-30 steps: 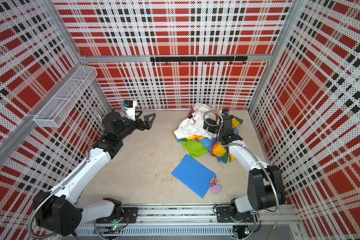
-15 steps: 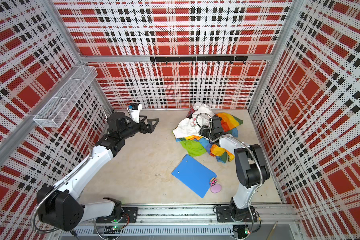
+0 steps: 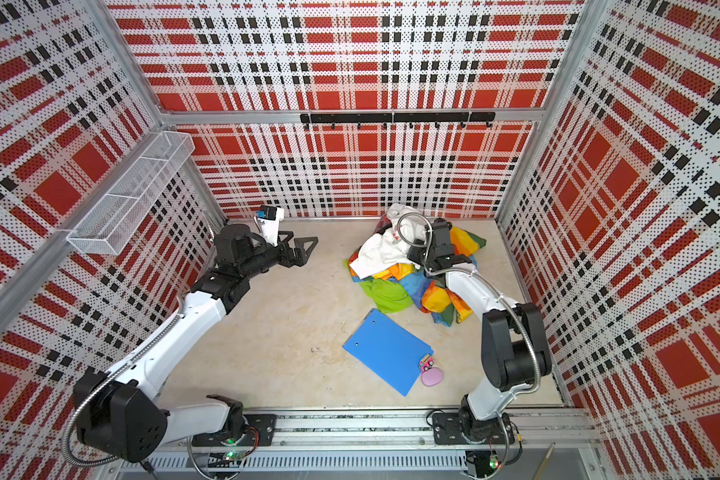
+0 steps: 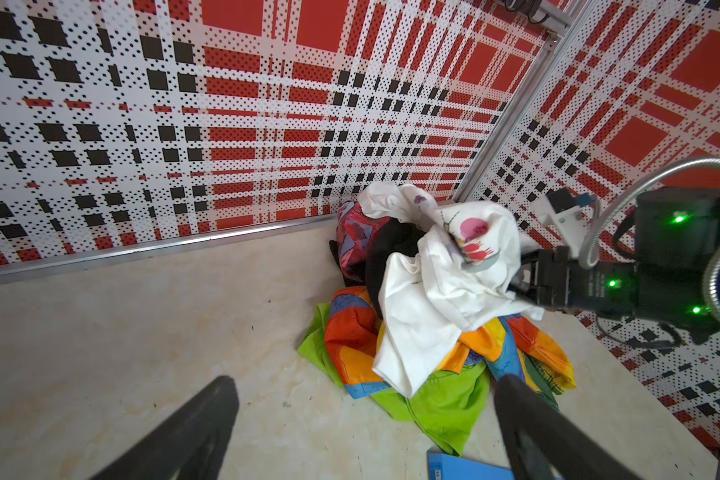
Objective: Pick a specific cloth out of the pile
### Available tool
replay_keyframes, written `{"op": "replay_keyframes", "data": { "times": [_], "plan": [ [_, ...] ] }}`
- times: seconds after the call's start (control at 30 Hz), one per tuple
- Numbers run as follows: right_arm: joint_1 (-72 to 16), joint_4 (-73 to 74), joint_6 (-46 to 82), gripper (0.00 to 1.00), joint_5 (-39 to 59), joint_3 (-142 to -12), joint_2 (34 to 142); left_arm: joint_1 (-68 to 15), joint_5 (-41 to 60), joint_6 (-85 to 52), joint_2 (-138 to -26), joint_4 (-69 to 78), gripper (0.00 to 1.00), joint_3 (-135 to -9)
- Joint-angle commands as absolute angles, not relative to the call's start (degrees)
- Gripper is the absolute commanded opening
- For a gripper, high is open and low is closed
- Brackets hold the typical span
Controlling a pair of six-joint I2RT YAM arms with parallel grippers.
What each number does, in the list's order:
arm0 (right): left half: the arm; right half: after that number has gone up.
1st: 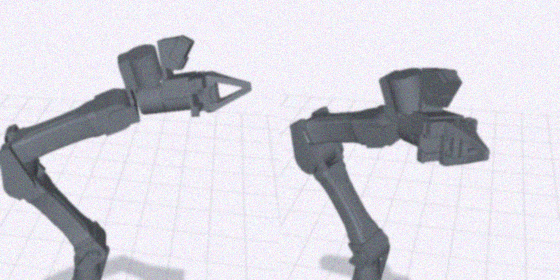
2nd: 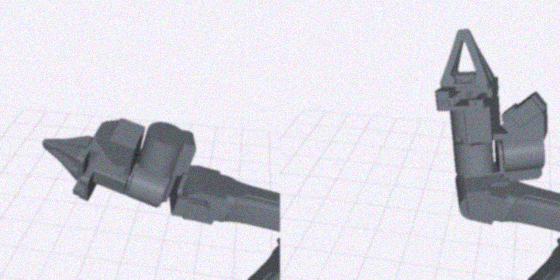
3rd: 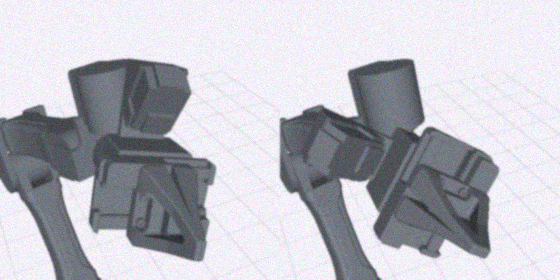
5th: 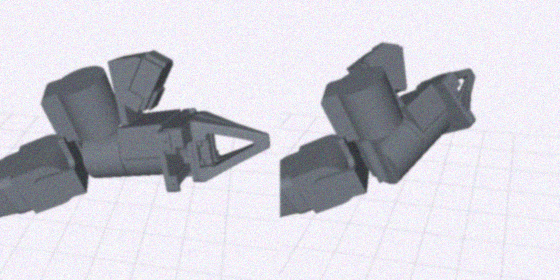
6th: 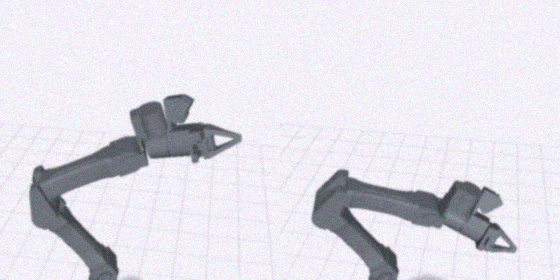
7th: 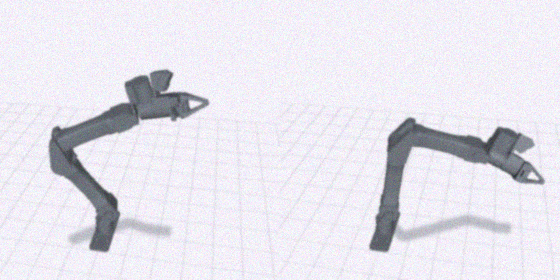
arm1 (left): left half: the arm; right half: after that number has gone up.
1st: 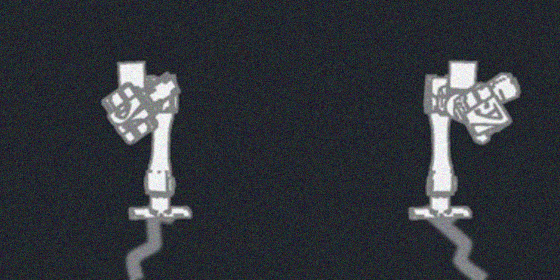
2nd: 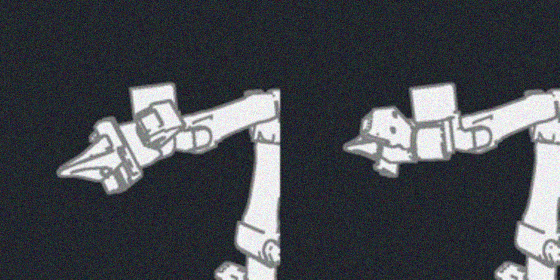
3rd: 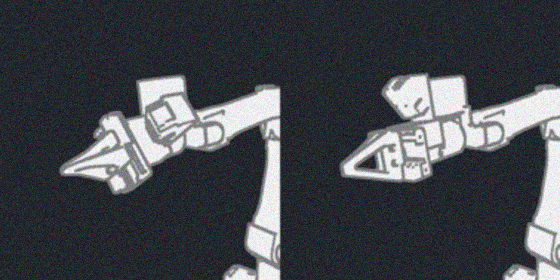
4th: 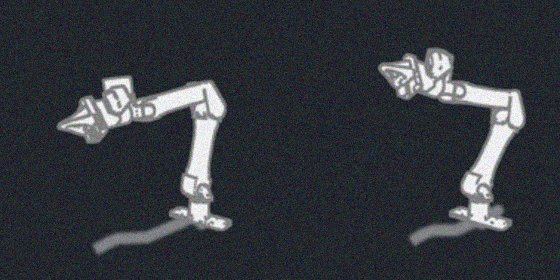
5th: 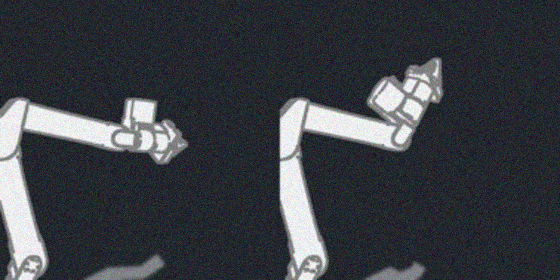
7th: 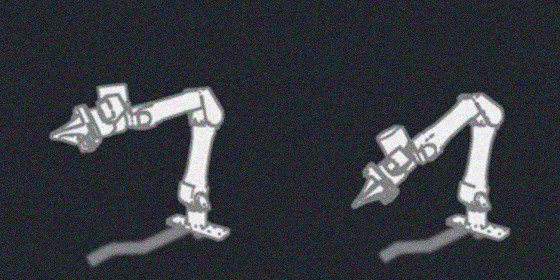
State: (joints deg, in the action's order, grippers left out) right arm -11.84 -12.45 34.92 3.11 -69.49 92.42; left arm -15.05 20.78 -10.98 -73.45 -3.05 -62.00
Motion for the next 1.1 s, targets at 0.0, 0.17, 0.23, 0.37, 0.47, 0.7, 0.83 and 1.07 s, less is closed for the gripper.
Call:
{"op": "replay_keyframes", "data": {
  "times": [0.0, 0.17, 0.23, 0.37, 0.47, 0.7, 0.83, 1.07],
  "plan": [
    [-7.53, -11.88, 34.02, 0.02, 4.78, -74.07, 87.01, -14.59, 21.21, -11.37, -71.79, -1.54, 0.99, -62.42],
    [-1.78, -16.52, 32.18, 0.02, 4.66, -76.21, 84.93, -14.59, 22.47, -12.2, -72.28, -1.14, 0.99, -62.49],
    [0.17, -17.4, 32.02, 0.02, 4.12, -74.51, 84.43, -14.59, 22.62, -12.33, -72.37, -1.14, 0.99, -62.58],
    [1.32, -15.57, 31.75, 0.07, 3.58, -67.4, 83.98, -14.37, 22.47, -12.4, -72.18, -1.12, 0.99, -62.58],
    [1.23, -12.55, 32.07, 0.18, 6.85, -61.86, 85.44, -14.37, 22.56, -12.47, -72.33, -1.05, 0.99, -62.5],
    [0.88, -11.76, 31.09, 0.56, 3.36, -56.2, 84.47, -14.5, 22.15, -12.29, -72.76, -1.49, 0.99, -62.75],
    [-1.44, -18.01, 28.21, 0.73, -8.29, -57.97, 80.55, -14.39, 22.12, -12.36, -72.79, -1.57, 0.99, -62.75],
    [-8.73, -21.54, 23.83, 0.83, -18.64, -63.52, 73.45, -14.24, 22.69, -12.98, -73.43, -1.58, 0.99, -63.03]
  ]
}}
